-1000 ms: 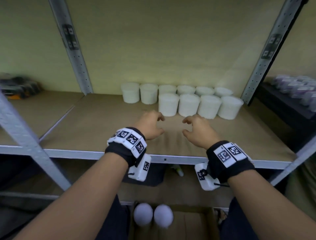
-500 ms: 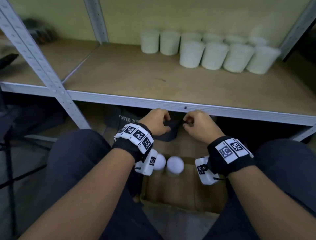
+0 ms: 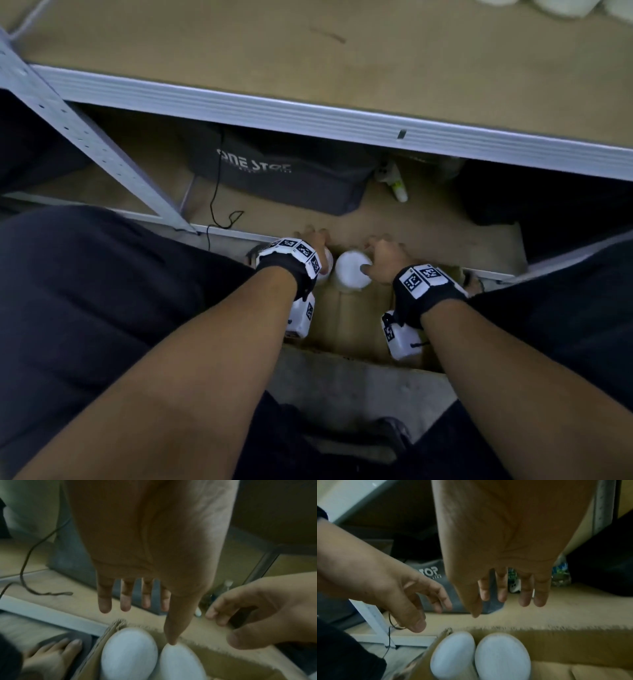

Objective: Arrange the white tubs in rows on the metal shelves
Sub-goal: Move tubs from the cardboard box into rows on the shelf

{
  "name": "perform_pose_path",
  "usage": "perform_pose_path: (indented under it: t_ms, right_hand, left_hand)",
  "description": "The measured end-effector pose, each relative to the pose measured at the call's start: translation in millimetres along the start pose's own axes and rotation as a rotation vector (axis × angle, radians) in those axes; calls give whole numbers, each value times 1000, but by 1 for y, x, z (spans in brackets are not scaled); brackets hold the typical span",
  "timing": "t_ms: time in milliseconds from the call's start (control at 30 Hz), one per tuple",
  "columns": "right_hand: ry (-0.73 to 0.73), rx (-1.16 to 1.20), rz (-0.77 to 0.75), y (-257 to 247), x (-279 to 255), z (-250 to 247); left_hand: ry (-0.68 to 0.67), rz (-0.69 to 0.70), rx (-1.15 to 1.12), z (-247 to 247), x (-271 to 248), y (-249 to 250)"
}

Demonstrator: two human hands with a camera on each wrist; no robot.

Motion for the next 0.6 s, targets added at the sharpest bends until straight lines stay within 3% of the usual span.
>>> perform_pose_path:
  t_ms: [133,300,467,600]
  right_hand:
    - [-64,-44,25,13,24,37]
    - [-150,0,53,25,53,87]
    - [-76,16,72,27,65,105]
    - [-24,43,81,26,74,110]
  left_hand:
    - [52,-78,36,36,33,-11]
    - [176,-33,149,51,54,-1]
    - [196,11,301,66,66,-2]
    - [187,14,252,81,85,-11]
Point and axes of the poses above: each hand's wrist, its own x-axis towards the middle knuckle, its own z-axis out of the palm, y = z × x, the point moved 9 cm from there along x, towards the middle knuckle, and after that the axes turned 6 degrees about -z, right-handed, at the moved point
